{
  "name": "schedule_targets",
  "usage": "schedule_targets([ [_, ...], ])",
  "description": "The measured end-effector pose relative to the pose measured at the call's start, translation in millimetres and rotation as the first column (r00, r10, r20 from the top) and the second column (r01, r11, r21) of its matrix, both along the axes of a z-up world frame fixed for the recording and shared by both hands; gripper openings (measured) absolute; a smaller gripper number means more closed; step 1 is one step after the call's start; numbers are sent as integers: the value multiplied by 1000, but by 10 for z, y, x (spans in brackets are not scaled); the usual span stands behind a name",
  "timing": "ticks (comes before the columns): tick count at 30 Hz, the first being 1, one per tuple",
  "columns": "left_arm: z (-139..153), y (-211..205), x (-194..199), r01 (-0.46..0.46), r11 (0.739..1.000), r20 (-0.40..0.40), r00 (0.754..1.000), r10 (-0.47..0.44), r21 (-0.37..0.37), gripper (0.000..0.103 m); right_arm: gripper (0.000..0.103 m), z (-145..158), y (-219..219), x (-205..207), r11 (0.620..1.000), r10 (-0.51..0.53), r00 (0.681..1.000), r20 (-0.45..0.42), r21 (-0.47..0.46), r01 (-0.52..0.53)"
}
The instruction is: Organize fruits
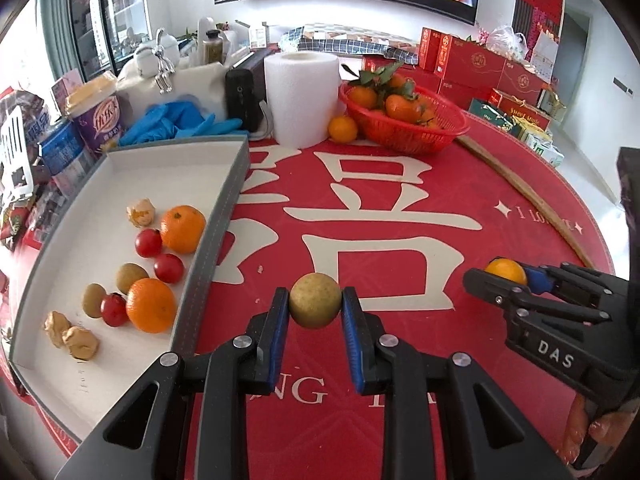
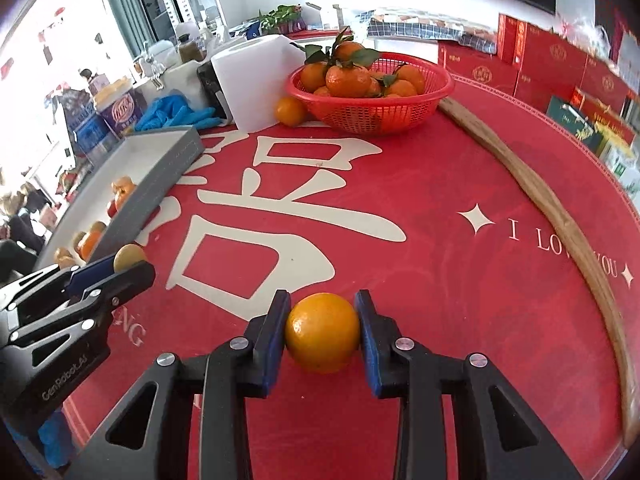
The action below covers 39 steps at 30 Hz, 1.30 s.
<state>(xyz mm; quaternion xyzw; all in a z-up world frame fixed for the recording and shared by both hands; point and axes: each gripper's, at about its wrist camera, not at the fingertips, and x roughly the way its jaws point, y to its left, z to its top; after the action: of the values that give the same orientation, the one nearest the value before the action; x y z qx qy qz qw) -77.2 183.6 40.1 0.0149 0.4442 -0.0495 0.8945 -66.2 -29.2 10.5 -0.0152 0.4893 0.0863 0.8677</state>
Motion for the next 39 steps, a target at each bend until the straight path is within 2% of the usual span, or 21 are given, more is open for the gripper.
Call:
schedule_targets([
  [7, 198, 175, -71, -13, 1000, 38, 999, 13, -7, 28, 34, 74, 100, 29, 1000, 17, 1000, -3, -2, -17],
  [12, 362, 466, -103, -68, 998, 87, 994, 68, 0, 28, 34, 164, 278, 84, 999, 54, 999, -3, 6, -54],
  [17, 337, 790, -97, -141, 990, 71, 987, 141, -10, 28, 34, 241, 513, 130, 995, 101, 995, 6, 9, -101],
  [21, 307, 863, -131, -151, 988, 65, 986, 153, -25, 28, 34, 237, 656, 139, 992, 128, 992, 7, 1, -128],
  [26, 242, 643, -134, -98, 995, 49, 994, 100, -31, 28, 34, 159, 668, 152, 993, 120, 993, 6, -15, -120],
  [32, -113, 12, 104, 5, 999, -62, 998, -7, -40, 28, 34, 32, 315, 166, 997, 27, 999, 28, -78, -25],
  [36, -287, -182, 338, -15, 1000, -82, 997, 13, -22, 28, 34, 11, -21, 170, 992, -51, 997, 51, -115, 56],
  [39, -321, -258, 446, -16, 1000, -46, 999, 17, 12, 29, 34, 8, -265, 189, 985, -100, 992, 74, -131, 109],
])
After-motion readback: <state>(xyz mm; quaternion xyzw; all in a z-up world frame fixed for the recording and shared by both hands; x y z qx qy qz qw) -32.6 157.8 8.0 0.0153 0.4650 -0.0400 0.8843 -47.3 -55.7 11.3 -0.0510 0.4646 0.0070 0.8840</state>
